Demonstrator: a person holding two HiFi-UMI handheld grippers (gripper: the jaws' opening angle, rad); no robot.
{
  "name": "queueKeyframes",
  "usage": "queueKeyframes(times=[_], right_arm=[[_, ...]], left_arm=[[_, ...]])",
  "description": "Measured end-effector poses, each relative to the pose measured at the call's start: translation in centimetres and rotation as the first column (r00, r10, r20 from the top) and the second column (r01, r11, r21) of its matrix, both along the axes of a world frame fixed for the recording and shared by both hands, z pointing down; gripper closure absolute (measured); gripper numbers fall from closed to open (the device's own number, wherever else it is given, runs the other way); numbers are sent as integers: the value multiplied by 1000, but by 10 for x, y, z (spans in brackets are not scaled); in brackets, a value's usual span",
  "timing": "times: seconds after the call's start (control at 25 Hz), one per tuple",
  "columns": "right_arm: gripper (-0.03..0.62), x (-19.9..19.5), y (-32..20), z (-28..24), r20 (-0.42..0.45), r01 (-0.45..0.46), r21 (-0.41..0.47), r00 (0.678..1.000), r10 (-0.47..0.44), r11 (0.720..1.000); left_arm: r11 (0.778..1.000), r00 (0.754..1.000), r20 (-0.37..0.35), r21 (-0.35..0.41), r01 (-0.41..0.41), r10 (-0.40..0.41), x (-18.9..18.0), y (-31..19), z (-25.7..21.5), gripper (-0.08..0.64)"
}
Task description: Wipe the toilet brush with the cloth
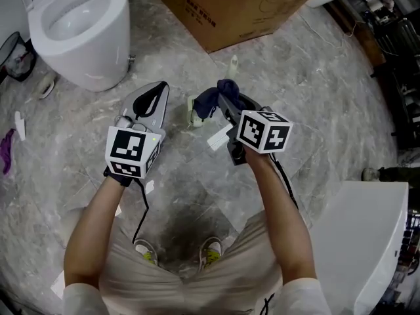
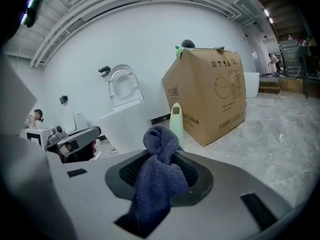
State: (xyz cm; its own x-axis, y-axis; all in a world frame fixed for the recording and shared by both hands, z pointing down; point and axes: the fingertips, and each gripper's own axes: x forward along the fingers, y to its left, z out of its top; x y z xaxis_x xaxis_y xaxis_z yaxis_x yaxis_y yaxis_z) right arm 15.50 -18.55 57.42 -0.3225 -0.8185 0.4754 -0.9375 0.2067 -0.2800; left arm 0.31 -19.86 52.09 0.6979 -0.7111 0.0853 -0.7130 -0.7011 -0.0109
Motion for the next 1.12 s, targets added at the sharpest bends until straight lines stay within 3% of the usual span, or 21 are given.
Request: queueKeyframes(times=[0.08, 0.16, 0.32, 0.44, 0.68, 1.12], right_arm=[[474, 0, -1, 1, -1, -4, -6, 1000, 4, 1000], [474, 0, -2, -3, 21, -7, 4, 1000, 7, 1000], [476, 12, -4, -60, 92, -22, 168, 996, 6, 986], [474, 27, -5, -78, 57, -42, 237, 998, 30, 971], [476, 28, -12, -56, -8, -45, 205, 999, 48, 978], [474, 2, -13, -13, -91, 31, 108, 996, -22, 994]], left_arm=[[1000, 1000, 25, 16, 5, -5, -4, -1, 2, 558], [1000, 1000, 3, -11, 17, -17, -9, 0, 2, 558], [1000, 999, -43, -16, 12, -12, -8, 1, -10, 558], [1000, 1000, -18, -19, 5, -6, -11, 1, -1, 558], [999, 1000, 5, -45, 6, -6, -18, 5, 14, 558], [998, 1000, -3, -62, -13, 13, -9, 7, 15, 558]])
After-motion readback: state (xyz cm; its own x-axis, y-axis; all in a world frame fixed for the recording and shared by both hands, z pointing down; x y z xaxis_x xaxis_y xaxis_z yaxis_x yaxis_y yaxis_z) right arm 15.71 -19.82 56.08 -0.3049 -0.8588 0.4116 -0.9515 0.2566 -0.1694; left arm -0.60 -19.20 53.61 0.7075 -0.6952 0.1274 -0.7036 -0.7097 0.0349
